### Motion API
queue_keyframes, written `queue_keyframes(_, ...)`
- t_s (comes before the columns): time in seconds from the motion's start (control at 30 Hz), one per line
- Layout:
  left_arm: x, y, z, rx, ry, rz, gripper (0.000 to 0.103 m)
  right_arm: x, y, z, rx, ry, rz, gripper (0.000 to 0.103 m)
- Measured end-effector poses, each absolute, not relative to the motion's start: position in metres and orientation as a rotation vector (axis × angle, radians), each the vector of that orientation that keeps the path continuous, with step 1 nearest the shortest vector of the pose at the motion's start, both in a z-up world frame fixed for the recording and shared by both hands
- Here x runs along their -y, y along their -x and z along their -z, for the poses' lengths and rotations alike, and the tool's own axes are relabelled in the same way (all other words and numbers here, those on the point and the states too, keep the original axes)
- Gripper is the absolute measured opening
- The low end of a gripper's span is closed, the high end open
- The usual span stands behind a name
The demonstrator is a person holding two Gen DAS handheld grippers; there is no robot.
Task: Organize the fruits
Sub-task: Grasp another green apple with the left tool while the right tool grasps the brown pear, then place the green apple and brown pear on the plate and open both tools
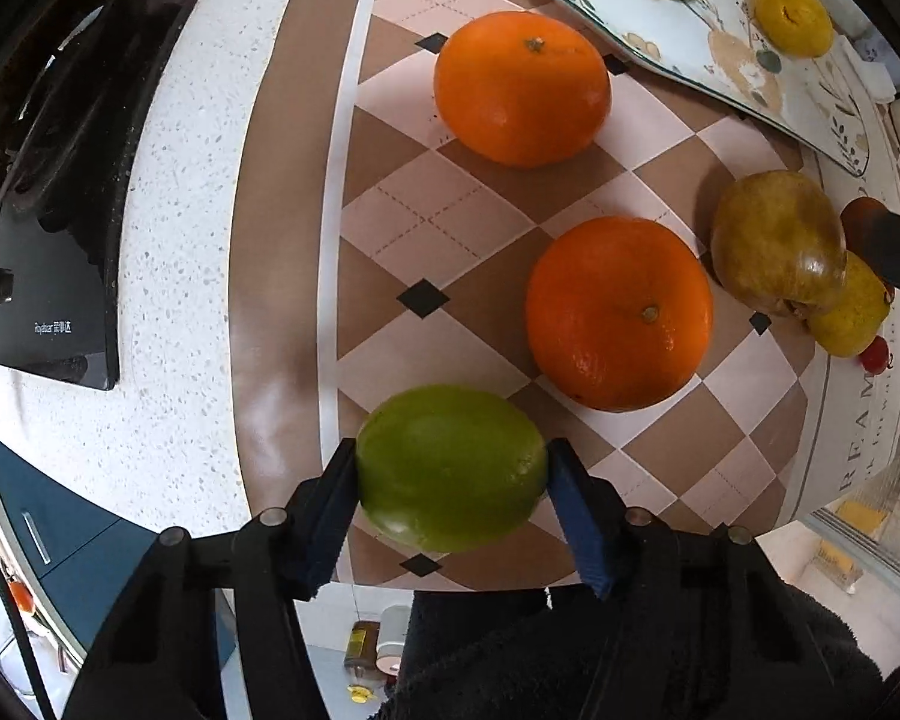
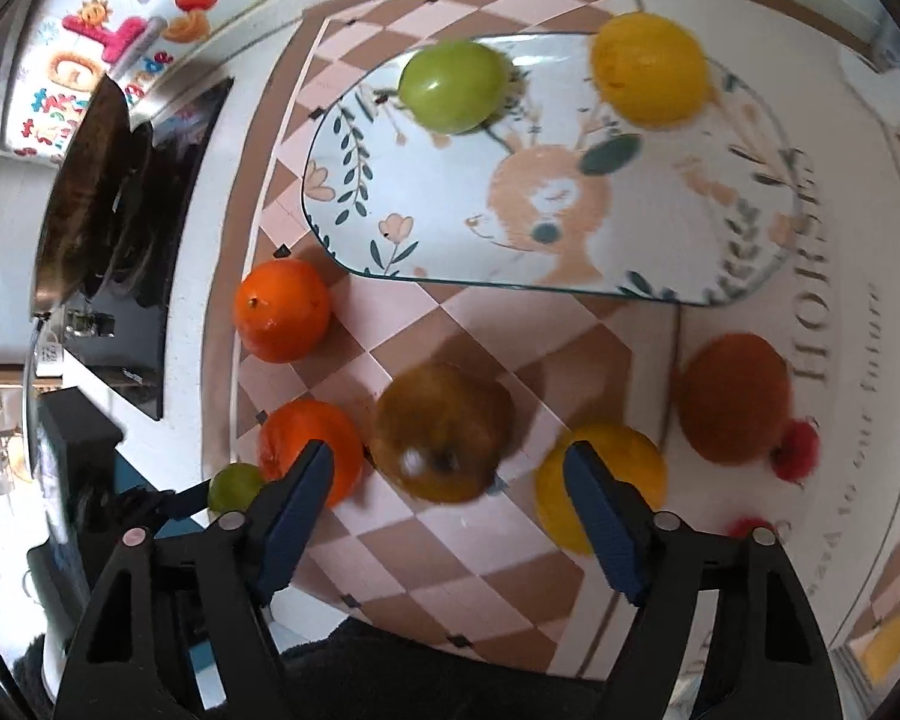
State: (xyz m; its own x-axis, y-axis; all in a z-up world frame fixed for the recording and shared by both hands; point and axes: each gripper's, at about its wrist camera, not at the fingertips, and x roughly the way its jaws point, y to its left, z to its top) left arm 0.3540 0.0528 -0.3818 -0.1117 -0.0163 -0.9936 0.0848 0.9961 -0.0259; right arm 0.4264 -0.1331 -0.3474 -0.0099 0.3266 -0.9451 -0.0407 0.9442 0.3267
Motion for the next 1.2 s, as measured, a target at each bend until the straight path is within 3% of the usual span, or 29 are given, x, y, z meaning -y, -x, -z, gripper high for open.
queue_keyframes(0.17, -0.056, -0.355, 0.379, -1.677, -0.053, 0.089, 0.059, 0.115, -0.441, 0.378, -1.641, -0.184, -0.309, 0.077)
queue_keyframes(0.27, -0.054, -0.361, 0.381, -1.683, -0.054, 0.09, 0.059, 0.109, -0.444, 0.391, -1.669, -0.17, -0.315, 0.069)
queue_keyframes(0.67, -0.055, -0.372, 0.392, -1.717, -0.033, 0.11, 0.061, 0.105, -0.449, 0.404, -1.706, -0.158, -0.332, 0.069)
queue_keyframes(1.0, -0.061, -0.366, 0.383, -1.683, 0.005, 0.084, 0.06, 0.105, -0.443, 0.393, -1.658, -0.137, -0.329, 0.068)
queue_keyframes(1.2, -0.068, -0.375, 0.328, -1.585, 0.075, 0.097, 0.06, 0.127, -0.451, 0.354, -1.563, -0.225, -0.331, 0.068)
